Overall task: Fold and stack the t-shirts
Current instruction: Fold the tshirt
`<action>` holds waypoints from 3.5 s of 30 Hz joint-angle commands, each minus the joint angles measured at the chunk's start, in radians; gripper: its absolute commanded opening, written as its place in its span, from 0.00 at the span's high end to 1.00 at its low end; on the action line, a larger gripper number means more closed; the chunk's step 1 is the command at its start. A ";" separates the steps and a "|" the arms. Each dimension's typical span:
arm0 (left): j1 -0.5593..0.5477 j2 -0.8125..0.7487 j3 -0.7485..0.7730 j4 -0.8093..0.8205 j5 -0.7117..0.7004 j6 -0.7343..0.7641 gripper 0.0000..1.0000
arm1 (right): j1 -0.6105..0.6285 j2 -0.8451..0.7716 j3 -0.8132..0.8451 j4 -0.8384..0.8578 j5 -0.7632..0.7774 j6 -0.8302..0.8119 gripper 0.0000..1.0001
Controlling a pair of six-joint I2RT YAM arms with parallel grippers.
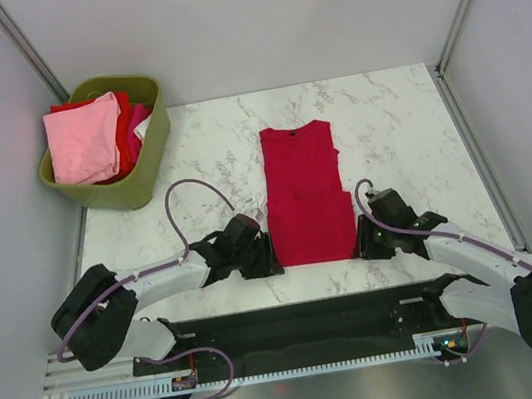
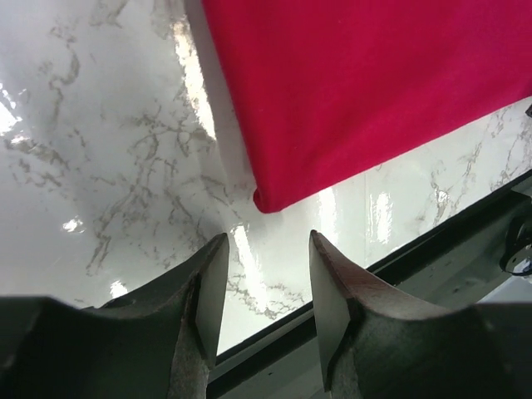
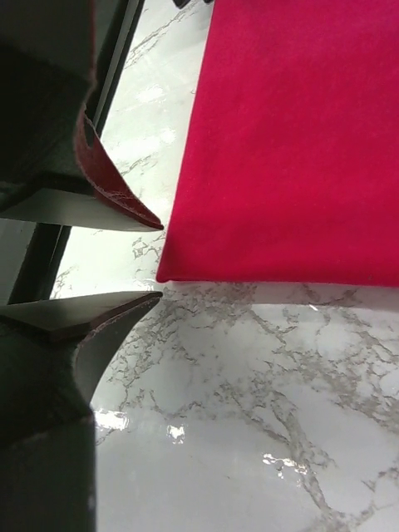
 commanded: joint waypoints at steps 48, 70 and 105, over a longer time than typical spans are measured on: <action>-0.024 -0.187 0.029 -0.043 0.090 -0.053 0.98 | 0.007 -0.187 0.170 -0.216 -0.013 0.006 1.00; 0.353 0.174 0.578 -0.186 0.203 0.140 0.98 | -0.199 0.400 0.795 -0.121 0.083 -0.129 1.00; 0.530 0.868 1.323 -0.112 0.199 0.119 0.33 | -0.340 1.068 1.105 0.393 -0.101 -0.083 0.30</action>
